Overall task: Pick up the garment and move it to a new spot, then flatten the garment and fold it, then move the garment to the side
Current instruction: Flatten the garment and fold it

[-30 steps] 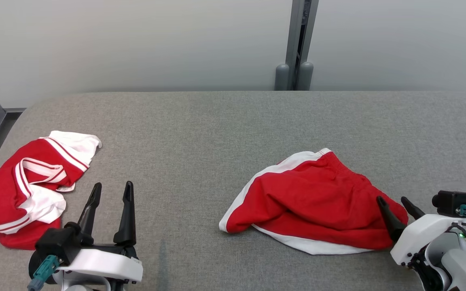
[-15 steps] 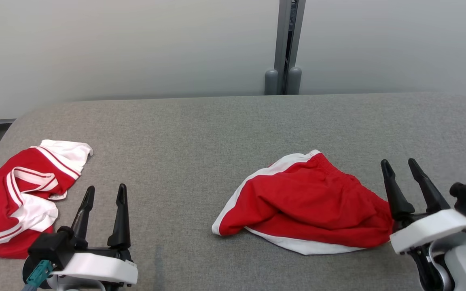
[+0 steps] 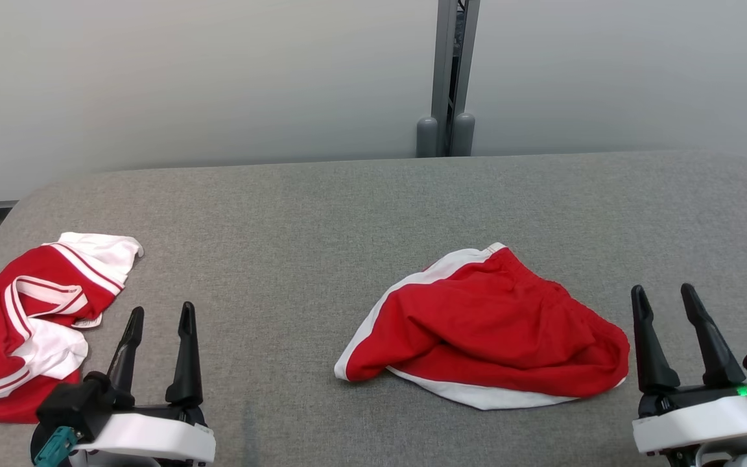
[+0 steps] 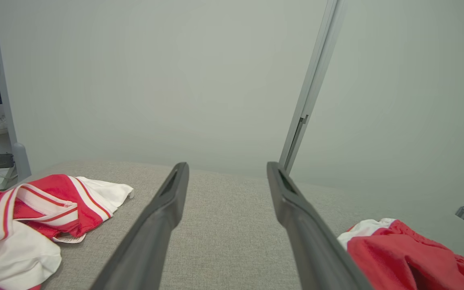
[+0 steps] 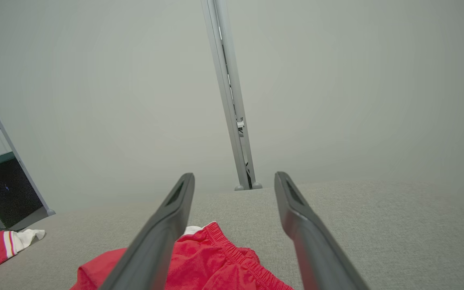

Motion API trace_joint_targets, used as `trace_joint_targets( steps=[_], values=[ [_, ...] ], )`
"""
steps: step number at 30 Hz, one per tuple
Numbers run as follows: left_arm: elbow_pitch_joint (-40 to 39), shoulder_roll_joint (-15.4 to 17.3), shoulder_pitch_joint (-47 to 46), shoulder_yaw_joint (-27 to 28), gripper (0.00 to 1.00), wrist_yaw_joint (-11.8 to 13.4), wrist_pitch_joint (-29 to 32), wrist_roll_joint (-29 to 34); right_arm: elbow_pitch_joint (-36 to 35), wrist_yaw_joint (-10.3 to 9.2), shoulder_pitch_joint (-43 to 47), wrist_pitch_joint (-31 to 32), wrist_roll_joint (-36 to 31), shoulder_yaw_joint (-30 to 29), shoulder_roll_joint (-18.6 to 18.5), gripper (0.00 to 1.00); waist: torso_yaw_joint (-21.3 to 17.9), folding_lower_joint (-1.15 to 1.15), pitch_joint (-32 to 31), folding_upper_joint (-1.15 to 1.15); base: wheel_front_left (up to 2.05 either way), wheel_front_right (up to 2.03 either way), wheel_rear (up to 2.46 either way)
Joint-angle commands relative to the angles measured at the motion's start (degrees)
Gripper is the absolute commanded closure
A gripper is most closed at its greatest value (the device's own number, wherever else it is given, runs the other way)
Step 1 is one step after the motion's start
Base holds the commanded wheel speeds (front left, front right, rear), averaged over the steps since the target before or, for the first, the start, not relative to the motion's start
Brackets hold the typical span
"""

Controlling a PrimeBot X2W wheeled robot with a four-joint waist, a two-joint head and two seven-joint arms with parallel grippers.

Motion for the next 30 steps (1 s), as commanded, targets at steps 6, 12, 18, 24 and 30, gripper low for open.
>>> trace_joint_targets(
  steps=[6,12,18,24,30],
  values=[
    [0.3,0.2,0.6,-0.8,0.00,0.2,-0.1,-0.6,0.7,0.01,0.3,0.0,-1.3,0.0,0.2,0.00,-0.1,0.00,0.1,0.00,0.00,0.00,0.00],
    [3.5,0.8,-0.5,-4.6,0.00,-0.7,1.3,-0.2,1.8,0.01,-0.8,0.0,-1.3,0.3,0.1,0.00,-0.4,0.00,0.3,0.00,0.00,0.00,0.00],
    [7.2,3.1,-2.7,-13.9,0.00,-1.5,11.6,-1.7,2.4,0.01,-1.8,0.0,-0.9,1.1,-0.2,0.00,-1.6,0.00,0.6,0.00,0.00,0.00,0.00],
    [10.7,6.6,-6.9,-24.2,0.00,-1.5,20.5,-4.0,3.1,0.01,-3.7,0.0,-0.5,3.0,-0.5,0.00,-4.1,0.00,1.9,0.00,0.00,0.00,0.00],
    [14.8,8.9,-11.8,-28.8,0.00,-1.5,24.7,-5.8,3.2,0.01,-6.1,0.0,-0.1,4.4,-0.2,0.00,-7.3,0.00,4.1,0.00,0.00,0.00,0.00]
  ],
)
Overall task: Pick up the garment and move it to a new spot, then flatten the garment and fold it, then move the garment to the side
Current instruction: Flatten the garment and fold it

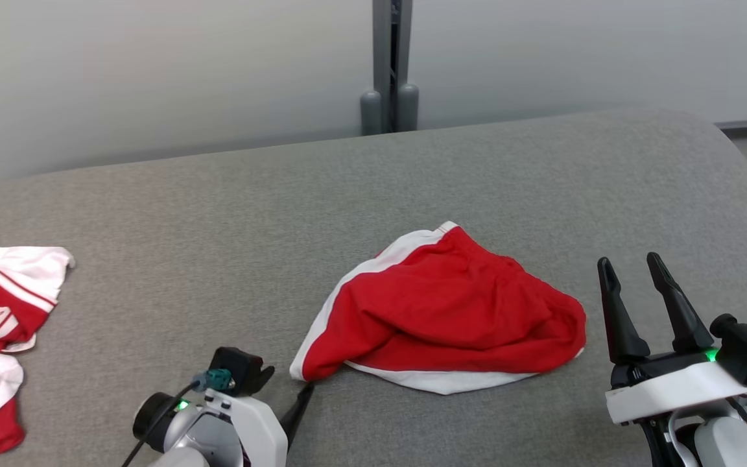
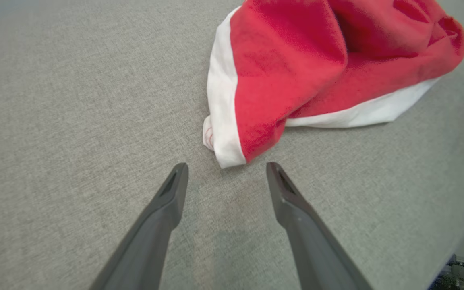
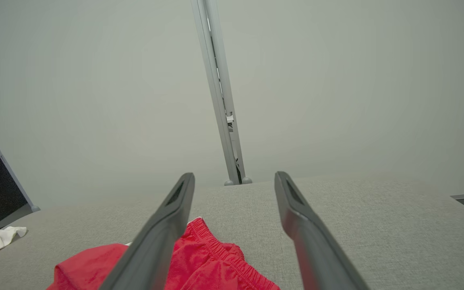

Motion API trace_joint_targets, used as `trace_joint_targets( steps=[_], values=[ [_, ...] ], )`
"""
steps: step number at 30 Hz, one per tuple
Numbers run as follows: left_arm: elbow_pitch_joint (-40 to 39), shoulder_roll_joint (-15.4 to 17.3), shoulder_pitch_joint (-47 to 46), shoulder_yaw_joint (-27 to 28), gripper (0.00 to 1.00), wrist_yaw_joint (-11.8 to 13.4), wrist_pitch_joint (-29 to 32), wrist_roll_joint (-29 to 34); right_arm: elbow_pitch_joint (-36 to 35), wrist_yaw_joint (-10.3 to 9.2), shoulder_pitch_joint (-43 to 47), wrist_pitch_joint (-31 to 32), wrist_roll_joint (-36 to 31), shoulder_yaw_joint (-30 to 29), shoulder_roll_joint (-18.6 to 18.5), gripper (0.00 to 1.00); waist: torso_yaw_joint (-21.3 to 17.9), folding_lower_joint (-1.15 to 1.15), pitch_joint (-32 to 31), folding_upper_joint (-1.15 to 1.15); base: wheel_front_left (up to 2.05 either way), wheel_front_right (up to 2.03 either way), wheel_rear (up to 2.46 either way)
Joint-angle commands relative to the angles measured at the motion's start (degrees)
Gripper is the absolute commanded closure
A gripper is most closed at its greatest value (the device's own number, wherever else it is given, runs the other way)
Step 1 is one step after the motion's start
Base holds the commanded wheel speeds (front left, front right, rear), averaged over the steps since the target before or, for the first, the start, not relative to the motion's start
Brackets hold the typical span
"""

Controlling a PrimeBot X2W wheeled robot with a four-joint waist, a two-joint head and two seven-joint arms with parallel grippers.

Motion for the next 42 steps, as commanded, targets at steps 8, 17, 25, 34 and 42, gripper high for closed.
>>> trace_joint_targets(
  steps=[8,17,25,34,42],
  values=[
    [2.3,1.4,-4.2,-2.6,0.00,-0.1,1.1,-3.1,0.2,0.01,-1.4,0.0,0.4,-0.2,0.5,0.00,-3.3,0.00,2.5,0.00,0.00,0.00,0.00],
    [-1.9,4.3,-6.0,-4.9,1.00,-0.1,7.4,-5.8,0.7,0.01,-1.8,0.0,0.6,0.2,0.9,0.00,-5.1,0.00,3.0,0.00,0.00,0.00,0.00],
    [-8.4,8.4,-11.0,-5.1,1.00,-0.1,17.0,-9.6,1.3,0.01,-2.2,0.0,0.6,0.5,1.1,0.00,-6.2,0.00,3.6,0.00,0.00,0.00,0.00],
    [-7.4,17.1,-24.8,-9.1,1.00,-0.1,35.4,-26.2,2.6,0.01,-5.7,0.0,1.4,3.0,1.5,0.00,-9.6,0.00,7.1,0.00,0.00,0.00,0.00],
    [0.6,21.1,-36.8,-15.3,1.00,-0.1,31.3,-27.4,3.7,0.01,-8.4,0.0,2.3,4.2,2.7,0.00,-13.2,0.00,9.8,0.00,0.00,0.00,0.00]
  ],
)
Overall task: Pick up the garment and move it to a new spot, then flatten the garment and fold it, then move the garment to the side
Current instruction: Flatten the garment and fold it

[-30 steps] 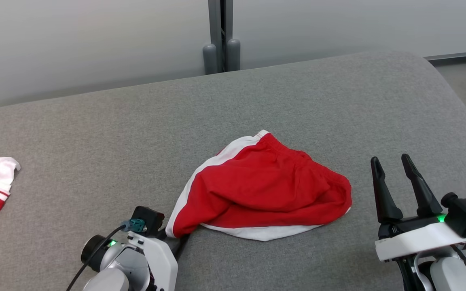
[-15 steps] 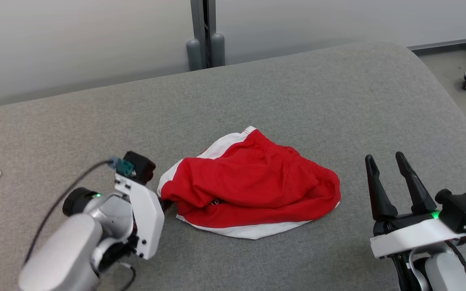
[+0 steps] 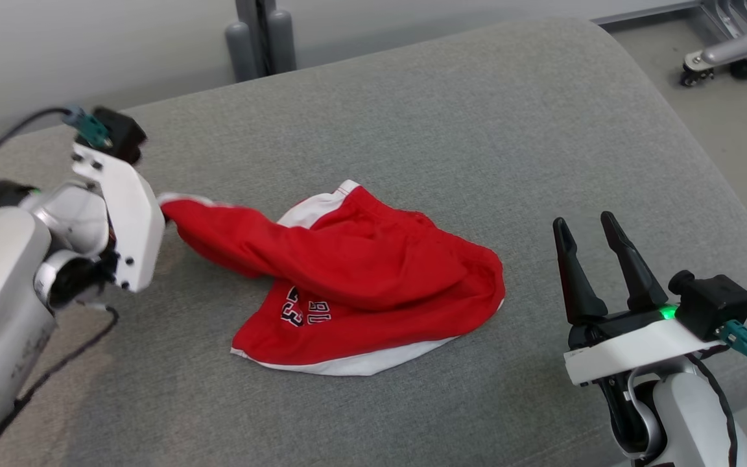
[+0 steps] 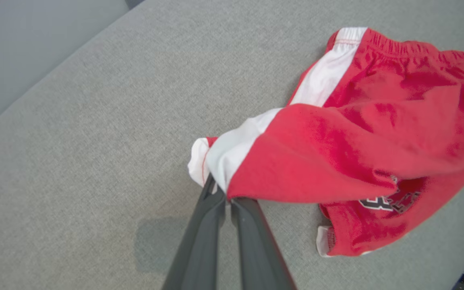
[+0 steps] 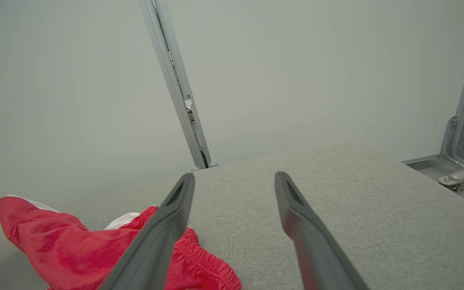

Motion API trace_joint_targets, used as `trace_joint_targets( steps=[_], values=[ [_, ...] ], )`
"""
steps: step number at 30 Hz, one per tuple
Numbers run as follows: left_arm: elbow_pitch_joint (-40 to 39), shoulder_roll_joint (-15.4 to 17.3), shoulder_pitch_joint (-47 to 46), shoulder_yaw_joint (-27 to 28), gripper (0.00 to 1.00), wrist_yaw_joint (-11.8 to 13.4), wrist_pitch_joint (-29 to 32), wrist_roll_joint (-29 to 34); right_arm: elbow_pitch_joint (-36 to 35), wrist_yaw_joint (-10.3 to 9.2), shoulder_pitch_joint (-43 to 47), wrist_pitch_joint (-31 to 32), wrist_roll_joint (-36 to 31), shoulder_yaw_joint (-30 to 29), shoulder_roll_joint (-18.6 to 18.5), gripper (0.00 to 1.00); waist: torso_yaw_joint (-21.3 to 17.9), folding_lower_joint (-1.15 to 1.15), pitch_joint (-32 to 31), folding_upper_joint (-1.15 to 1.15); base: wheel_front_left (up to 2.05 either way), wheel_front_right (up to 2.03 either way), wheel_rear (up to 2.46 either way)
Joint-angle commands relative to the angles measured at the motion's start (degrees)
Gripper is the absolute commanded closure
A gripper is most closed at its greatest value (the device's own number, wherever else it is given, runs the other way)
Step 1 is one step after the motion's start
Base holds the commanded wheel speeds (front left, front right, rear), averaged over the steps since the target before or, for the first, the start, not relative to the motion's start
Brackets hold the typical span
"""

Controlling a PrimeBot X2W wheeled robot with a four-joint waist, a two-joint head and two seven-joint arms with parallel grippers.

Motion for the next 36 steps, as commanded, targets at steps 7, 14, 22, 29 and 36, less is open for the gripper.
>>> trace_joint_targets(
  steps=[7,14,22,29,36],
  values=[
    [9.5,-1.4,-5.9,-4.6,0.00,-0.1,-14.5,0.9,0.7,0.01,-1.4,0.0,0.3,-0.1,0.4,0.00,-1.2,0.00,0.9,0.00,0.00,0.00,0.00],
    [9.7,0.3,-7.4,-12.2,0.00,-0.1,-18.7,-2.8,1.7,0.01,0.1,0.0,-0.2,-1.0,0.2,0.00,2.3,0.00,-1.0,0.00,0.00,0.00,0.00],
    [6.7,4.2,-4.7,-15.5,0.00,-0.1,-20.8,-6.8,1.4,0.01,1.5,0.0,-0.6,-1.7,-0.6,0.00,5.4,0.00,-3.0,0.00,0.00,0.00,0.00],
    [0.9,5.1,1.8,-15.9,0.00,2.0,-20.8,-10.2,1.2,0.01,2.6,0.0,-0.4,-2.1,-1.2,0.00,6.7,0.00,-3.6,0.00,0.00,0.00,0.00],
    [-6.5,-0.2,10.1,-17.3,0.00,7.2,-22.6,-13.1,1.3,0.01,2.6,0.0,0.0,-1.4,-1.8,0.00,6.8,0.00,-3.3,0.00,0.00,0.00,0.00]
  ],
)
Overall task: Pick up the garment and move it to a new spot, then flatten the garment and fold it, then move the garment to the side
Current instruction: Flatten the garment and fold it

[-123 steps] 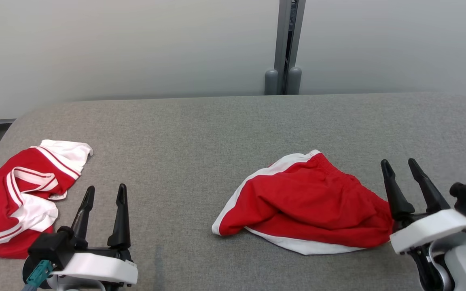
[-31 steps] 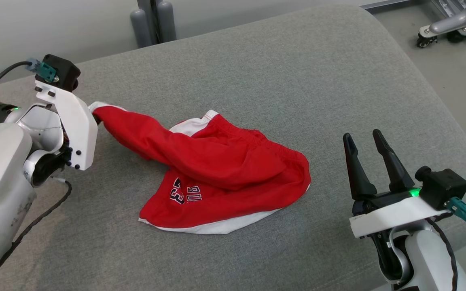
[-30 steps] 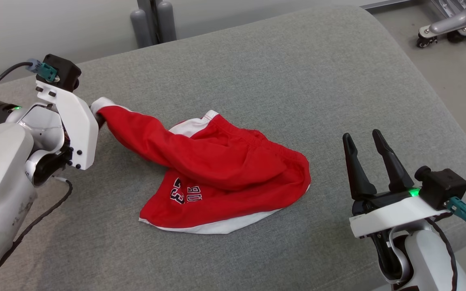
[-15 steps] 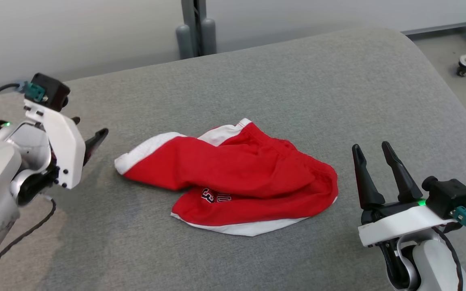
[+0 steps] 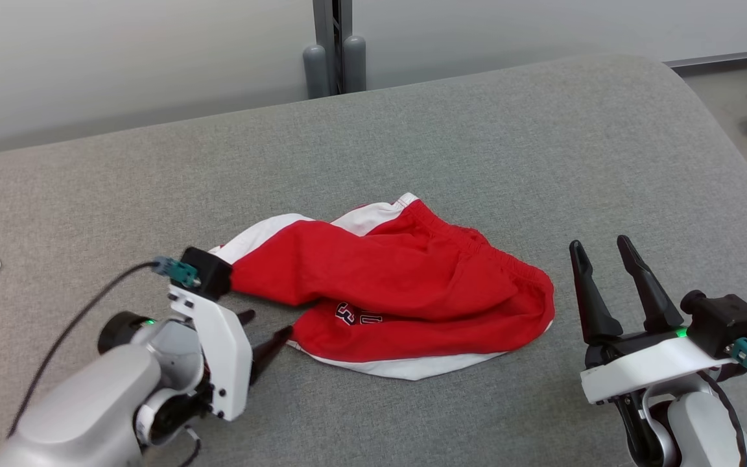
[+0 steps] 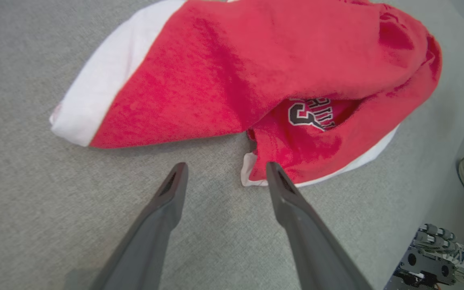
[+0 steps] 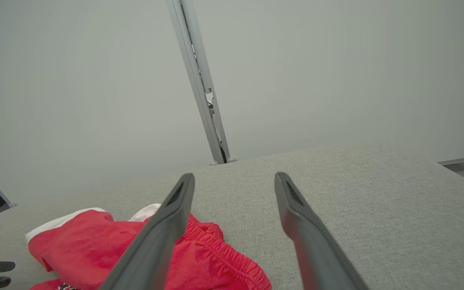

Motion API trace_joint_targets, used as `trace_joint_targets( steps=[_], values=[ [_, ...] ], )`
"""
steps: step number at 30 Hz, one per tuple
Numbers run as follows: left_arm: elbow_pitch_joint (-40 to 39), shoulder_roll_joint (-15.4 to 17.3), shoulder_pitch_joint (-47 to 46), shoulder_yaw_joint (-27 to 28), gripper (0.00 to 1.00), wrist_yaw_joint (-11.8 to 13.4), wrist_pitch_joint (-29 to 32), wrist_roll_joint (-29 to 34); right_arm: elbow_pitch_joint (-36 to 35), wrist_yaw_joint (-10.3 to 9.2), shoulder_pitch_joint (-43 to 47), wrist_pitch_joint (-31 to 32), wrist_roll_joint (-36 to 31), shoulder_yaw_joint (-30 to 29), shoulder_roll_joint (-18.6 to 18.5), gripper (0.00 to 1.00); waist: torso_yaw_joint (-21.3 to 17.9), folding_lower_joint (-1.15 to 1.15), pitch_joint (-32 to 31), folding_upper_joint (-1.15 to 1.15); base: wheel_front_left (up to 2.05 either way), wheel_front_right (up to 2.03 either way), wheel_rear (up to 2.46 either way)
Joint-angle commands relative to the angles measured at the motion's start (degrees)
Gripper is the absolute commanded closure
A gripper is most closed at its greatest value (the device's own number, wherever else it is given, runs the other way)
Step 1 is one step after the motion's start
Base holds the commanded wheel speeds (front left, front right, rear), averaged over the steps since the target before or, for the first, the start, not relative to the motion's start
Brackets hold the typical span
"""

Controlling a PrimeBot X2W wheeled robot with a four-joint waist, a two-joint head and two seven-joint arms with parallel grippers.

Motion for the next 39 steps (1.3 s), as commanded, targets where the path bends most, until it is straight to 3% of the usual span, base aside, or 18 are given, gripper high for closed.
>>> trace_joint_targets(
  steps=[1,8,15,16,17,18,23,30,39],
  values=[
    [-0.3,-0.4,0.7,0.0,0.00,0.7,-0.4,-0.4,-0.1,0.01,0.1,0.0,0.3,0.0,-0.6,0.00,-0.1,0.00,0.2,0.00,0.00,0.00,0.00],
    [2.4,-4.2,1.2,-1.8,0.00,2.3,-0.2,0.8,-0.1,0.01,-0.6,0.0,0.5,0.5,-1.6,0.00,-0.8,0.00,1.1,0.00,0.00,0.00,0.00],
    [7.3,-6.6,-0.4,-2.4,0.00,1.6,-2.1,2.3,0.1,0.01,-0.8,0.0,0.5,0.8,-1.9,0.00,-2.0,0.00,1.6,0.00,0.00,0.00,0.00],
    [7.6,-6.7,-0.6,-2.4,0.15,1.2,-2.2,2.4,0.1,0.01,-0.7,0.0,0.6,0.8,-2.0,0.00,-2.1,0.00,1.6,0.00,0.00,0.00,0.00],
    [7.8,-6.7,-0.8,-2.6,0.52,0.9,-2.1,2.5,0.1,0.01,-0.6,0.0,0.6,0.7,-2.0,0.00,-2.1,0.00,1.6,0.00,0.00,0.00,0.00],
    [8.0,-6.8,-0.9,-2.8,1.00,0.6,-2.0,2.5,0.2,0.01,-0.6,0.0,0.6,0.6,-2.1,0.00,-2.1,0.00,1.5,0.00,0.00,0.00,0.00],
    [7.4,-7.6,-0.5,-3.4,1.00,-0.4,-2.0,2.4,0.4,0.01,0.2,0.0,0.5,0.0,-1.7,0.00,-1.1,0.00,0.8,0.00,0.00,0.00,0.00],
    [3.5,-5.4,1.2,-2.1,1.00,1.2,-4.2,2.4,0.4,0.01,1.0,0.0,0.6,-0.8,-1.9,0.00,2.5,0.00,-0.2,0.00,0.00,0.00,0.00],
    [-8.0,2.9,8.6,0.9,1.00,7.8,-7.7,0.2,0.6,0.01,1.4,0.0,0.5,-1.1,-2.5,0.00,7.8,0.00,-1.2,0.00,0.00,0.00,0.00]
  ],
)
